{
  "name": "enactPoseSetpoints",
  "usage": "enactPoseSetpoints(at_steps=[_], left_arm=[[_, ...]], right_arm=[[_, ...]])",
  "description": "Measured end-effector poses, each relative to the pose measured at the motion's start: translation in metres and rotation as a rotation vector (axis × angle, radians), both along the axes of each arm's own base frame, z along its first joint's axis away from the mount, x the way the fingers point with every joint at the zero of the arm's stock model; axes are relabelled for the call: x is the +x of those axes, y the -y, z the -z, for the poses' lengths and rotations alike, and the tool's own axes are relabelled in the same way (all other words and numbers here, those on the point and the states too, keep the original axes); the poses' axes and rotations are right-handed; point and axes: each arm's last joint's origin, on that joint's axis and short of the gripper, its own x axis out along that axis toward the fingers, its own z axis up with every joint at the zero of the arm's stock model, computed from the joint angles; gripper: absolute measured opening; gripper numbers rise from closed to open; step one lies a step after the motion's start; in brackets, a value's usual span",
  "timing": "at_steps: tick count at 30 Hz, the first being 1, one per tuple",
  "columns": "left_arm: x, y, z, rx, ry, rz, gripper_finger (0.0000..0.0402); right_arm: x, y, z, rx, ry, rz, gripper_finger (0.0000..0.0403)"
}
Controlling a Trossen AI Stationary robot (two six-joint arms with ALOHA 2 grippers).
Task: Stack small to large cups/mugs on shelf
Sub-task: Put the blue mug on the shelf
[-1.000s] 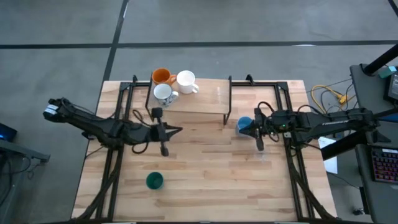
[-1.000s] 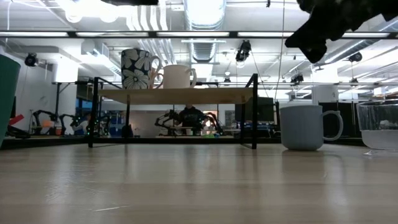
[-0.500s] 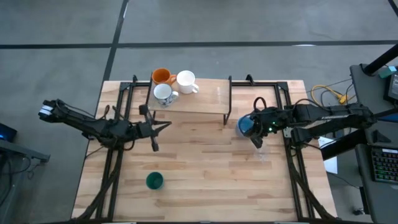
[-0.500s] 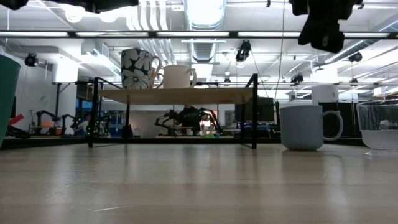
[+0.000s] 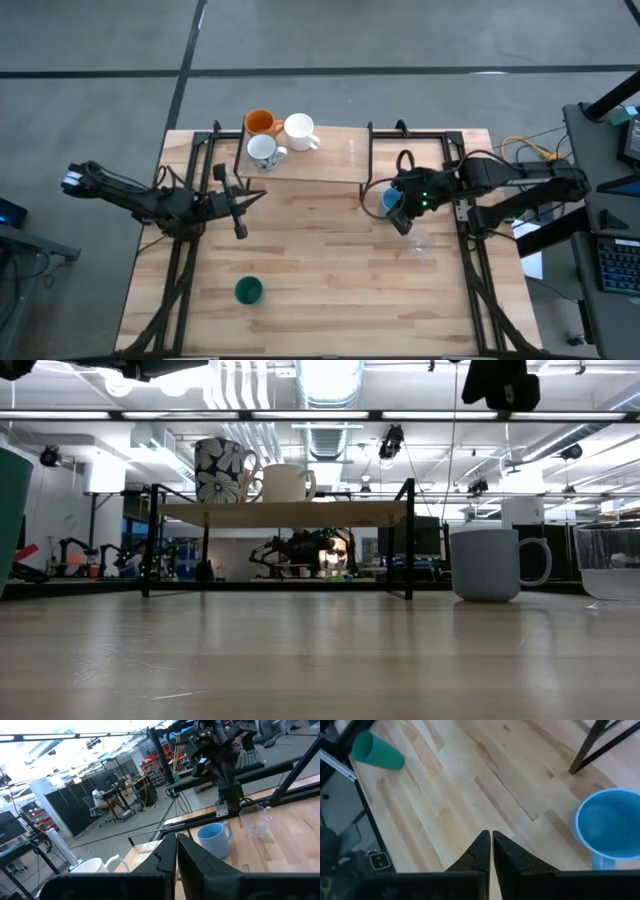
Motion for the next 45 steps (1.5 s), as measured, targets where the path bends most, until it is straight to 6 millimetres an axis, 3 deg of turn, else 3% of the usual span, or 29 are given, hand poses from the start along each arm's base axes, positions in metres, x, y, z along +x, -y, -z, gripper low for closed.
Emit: enactPoseSetpoints(at_steps=[9, 28, 34, 45], left_arm=[[-0.007, -0.002, -0.002, -0.009, 0.03, 0.0, 0.0], [-0.008, -0.002, -0.003, -0.003, 0.035, 0.0, 0.0], [-0.008, -0.002, -0.003, -0.003, 0.035, 0.001, 0.0], [-0.008, -0.002, -0.003, -0.003, 0.034, 0.001, 0.0]], right_arm=[[0.021, -0.015, 0.008, -0.006, -0.139, -0.034, 0.0012], [0.036, -0.02, 0.035, -0.02, -0.318, -0.035, 0.0017], [0.033, -0.02, 0.037, 0.0, -0.361, -0.039, 0.0069], [0.035, -0.018, 0.044, -0.024, -0.404, 0.004, 0.0225]])
